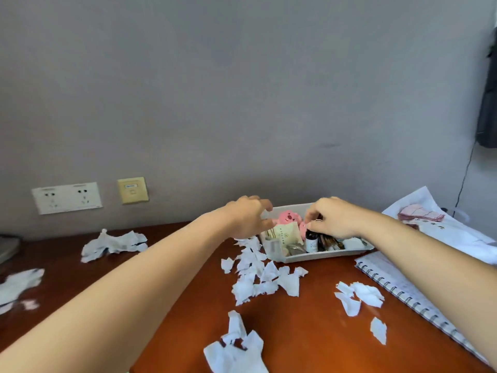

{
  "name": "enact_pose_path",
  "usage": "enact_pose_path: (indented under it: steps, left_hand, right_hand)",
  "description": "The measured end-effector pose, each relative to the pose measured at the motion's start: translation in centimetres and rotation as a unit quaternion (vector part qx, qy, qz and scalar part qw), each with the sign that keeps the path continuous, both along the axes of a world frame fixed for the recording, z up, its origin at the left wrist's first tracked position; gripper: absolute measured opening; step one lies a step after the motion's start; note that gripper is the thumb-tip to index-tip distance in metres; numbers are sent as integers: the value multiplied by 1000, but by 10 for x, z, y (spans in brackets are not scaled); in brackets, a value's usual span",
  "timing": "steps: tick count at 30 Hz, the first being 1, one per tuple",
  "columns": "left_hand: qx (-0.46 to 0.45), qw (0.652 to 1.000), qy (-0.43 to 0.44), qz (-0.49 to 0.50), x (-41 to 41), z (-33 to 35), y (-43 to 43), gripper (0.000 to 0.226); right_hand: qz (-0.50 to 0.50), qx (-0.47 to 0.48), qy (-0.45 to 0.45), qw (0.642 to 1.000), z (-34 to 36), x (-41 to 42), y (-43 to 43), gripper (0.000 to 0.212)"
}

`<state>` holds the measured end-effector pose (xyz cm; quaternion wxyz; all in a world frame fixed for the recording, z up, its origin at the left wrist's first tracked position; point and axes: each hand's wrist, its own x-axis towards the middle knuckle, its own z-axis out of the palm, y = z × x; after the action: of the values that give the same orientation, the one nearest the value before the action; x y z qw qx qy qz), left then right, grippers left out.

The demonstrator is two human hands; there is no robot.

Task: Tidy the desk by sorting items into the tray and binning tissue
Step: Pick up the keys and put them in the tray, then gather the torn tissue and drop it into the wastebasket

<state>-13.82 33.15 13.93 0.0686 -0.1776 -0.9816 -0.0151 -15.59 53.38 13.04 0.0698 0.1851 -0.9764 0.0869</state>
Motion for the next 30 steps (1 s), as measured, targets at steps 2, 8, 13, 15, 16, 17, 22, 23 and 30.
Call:
enact_pose_path:
  steps: [2,8,13,15,16,17,22,23,30]
  left_hand:
    - [-1,1000,1,13,27,0,-23,50]
    - [5,997,-27,76,103,-17,-84,52]
    - [10,991,-51,126,163,-34,-118,52]
    - [14,988,-61,141,186,-41,-128,52]
    - [18,986,-69,150,198,-46,-133,52]
    - [24,984,-77,158,208,-51,-138,52]
    - [62,972,-86,211,246,-82,-161,55]
    - [67,968,-76,231,251,-89,-165,56]
    - [59,915,-34,397,275,-140,-197,79]
  right_hand:
    - [33,15,-6,999,1,24,-24,26]
    - [106,2,-22,994,-13,86,-88,26]
    - [166,-27,-35,985,-33,134,-129,25]
    - [187,-37,-40,981,-44,146,-139,24]
    - [193,-43,-46,979,-49,152,-143,24]
    - [195,-49,-53,978,-55,157,-145,24]
    - [172,-60,-22,983,-83,178,-150,27]
    - [164,-52,-7,985,-89,181,-150,29]
    - [30,2,-14,999,-129,189,-146,51]
